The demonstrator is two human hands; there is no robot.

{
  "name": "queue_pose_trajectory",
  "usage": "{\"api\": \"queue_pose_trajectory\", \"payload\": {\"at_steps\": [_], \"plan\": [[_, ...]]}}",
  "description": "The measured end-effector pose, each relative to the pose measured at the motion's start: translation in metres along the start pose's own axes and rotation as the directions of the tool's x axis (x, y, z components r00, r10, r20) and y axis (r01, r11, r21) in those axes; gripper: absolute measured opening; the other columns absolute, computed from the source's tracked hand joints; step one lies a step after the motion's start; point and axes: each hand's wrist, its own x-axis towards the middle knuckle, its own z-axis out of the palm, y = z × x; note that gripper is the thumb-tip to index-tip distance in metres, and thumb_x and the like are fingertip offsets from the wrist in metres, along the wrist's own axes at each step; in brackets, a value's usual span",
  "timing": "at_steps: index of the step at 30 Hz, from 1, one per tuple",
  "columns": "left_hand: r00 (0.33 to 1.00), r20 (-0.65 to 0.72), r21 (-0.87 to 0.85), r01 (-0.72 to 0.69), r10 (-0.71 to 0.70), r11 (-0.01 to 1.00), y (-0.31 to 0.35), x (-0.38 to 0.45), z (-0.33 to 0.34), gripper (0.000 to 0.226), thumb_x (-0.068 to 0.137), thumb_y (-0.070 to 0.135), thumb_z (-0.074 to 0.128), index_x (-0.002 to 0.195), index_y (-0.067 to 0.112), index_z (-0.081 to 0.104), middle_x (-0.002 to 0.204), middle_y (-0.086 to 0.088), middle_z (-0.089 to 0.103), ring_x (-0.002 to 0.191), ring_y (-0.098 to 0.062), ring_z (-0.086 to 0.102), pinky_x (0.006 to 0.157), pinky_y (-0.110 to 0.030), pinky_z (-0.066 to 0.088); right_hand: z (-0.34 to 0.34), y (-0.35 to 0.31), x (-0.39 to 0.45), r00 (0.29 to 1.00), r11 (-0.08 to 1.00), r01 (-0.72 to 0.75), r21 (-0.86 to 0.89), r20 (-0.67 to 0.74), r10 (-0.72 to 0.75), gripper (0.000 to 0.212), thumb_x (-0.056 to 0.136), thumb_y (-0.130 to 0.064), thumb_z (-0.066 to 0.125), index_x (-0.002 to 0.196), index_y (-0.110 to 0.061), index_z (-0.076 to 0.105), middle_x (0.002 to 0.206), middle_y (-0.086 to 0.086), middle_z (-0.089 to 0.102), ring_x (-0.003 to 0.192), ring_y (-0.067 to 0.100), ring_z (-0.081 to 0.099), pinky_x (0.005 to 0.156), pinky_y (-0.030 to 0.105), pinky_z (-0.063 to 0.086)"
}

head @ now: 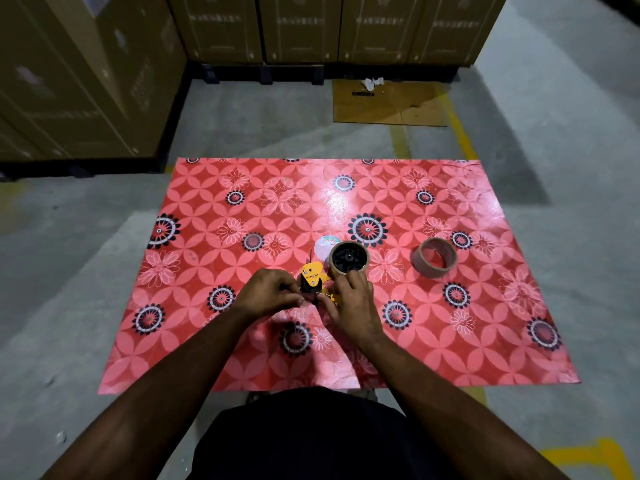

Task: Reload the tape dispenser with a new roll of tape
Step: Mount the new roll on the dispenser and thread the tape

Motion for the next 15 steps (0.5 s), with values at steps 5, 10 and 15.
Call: {"api": "queue_pose_trajectory", "payload": {"at_steps": [5,10,15], "plan": [[1.000,-0.015,0.229,0.025,-0.022,0.973,-0.006,-0.005,-0.012,0.013,0.072,0.040,0.083,0.078,0.029,0.076,0.076,0.014,0.071,0.069,-0.001,0.065,0.064,-0.028,0.054,-0.001,-0.001,-0.001,1.000,1.000,-0.018,-0.007,0.009,0.018,0.033,0.091,-0.041,0.065,0.113,-0.017,0.059,0.101,-0.002,0.046,0.098,0.016,0.041,0.091,0.036,0.042],[0.990,-0.139,0.418,0.075,-0.018,0.905,-0.027,-0.018,-0.034,0.028,0.073,0.043,0.080,0.097,0.030,0.075,0.098,0.009,0.074,0.093,-0.015,0.067,0.076,-0.029,0.053,-0.007,0.000,0.002,0.999,0.998,0.023,-0.065,0.027,-0.021,0.042,0.088,-0.050,0.061,0.117,-0.021,0.057,0.110,-0.001,0.048,0.106,0.018,0.043,0.094,0.040,0.039],[0.984,-0.048,0.600,-0.108,0.170,0.793,-0.009,-0.021,-0.022,0.072,0.089,0.063,0.053,0.151,0.030,0.036,0.161,0.009,0.028,0.148,-0.015,0.025,0.117,-0.040,0.022,-0.015,-0.002,0.007,0.984,0.968,0.168,-0.189,0.089,-0.154,0.068,0.093,-0.059,0.047,0.150,-0.023,0.037,0.160,0.004,0.031,0.151,0.023,0.020,0.120,0.053,0.017]]}}
